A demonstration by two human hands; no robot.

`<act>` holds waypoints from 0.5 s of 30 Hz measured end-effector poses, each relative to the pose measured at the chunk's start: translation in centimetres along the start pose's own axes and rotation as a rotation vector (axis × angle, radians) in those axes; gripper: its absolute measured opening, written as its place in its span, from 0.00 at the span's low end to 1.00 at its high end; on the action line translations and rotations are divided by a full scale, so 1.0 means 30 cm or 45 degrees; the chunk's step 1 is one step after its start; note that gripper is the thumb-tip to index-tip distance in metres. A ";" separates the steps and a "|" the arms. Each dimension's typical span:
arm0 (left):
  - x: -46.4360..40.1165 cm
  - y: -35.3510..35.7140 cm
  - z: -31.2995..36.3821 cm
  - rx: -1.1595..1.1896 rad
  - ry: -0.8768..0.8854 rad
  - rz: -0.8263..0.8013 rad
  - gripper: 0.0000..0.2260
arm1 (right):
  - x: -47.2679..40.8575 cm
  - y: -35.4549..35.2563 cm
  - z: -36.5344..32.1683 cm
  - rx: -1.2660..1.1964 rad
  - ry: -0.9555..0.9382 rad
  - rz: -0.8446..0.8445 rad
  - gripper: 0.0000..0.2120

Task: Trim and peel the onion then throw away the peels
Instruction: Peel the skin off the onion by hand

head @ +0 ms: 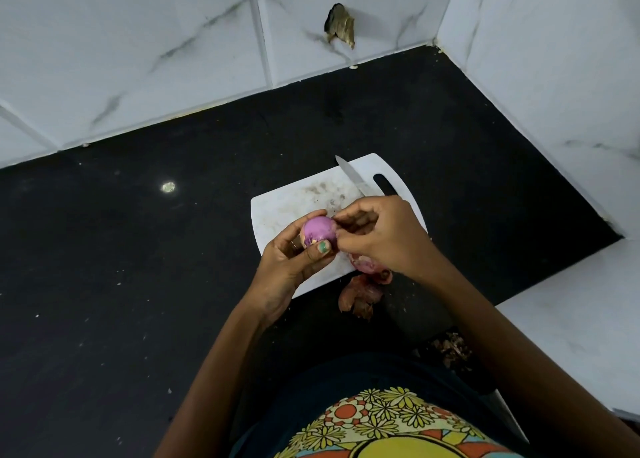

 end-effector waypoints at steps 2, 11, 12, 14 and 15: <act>0.001 0.002 -0.008 0.024 -0.021 -0.009 0.21 | -0.002 -0.007 0.018 -0.013 0.038 0.063 0.08; -0.001 0.004 0.010 0.060 0.022 0.066 0.20 | 0.017 0.013 0.004 -0.137 -0.007 -0.019 0.06; 0.000 0.006 0.011 0.068 0.015 0.066 0.20 | 0.015 0.015 0.007 -0.141 0.009 -0.003 0.05; 0.000 0.005 0.009 0.103 -0.008 0.059 0.20 | 0.005 0.016 0.040 -0.289 0.127 0.040 0.04; 0.000 0.005 0.007 0.128 -0.025 0.043 0.19 | 0.002 0.018 0.060 -0.383 0.199 0.052 0.04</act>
Point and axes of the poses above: each hand's wrist, its own x-axis away from the middle knuckle, its own y-axis out of the palm, z = x × y, the point moved 6 cm from there along -x, towards the middle knuckle, and after that the axes turned 15 degrees about x, right-handed, at the moved point
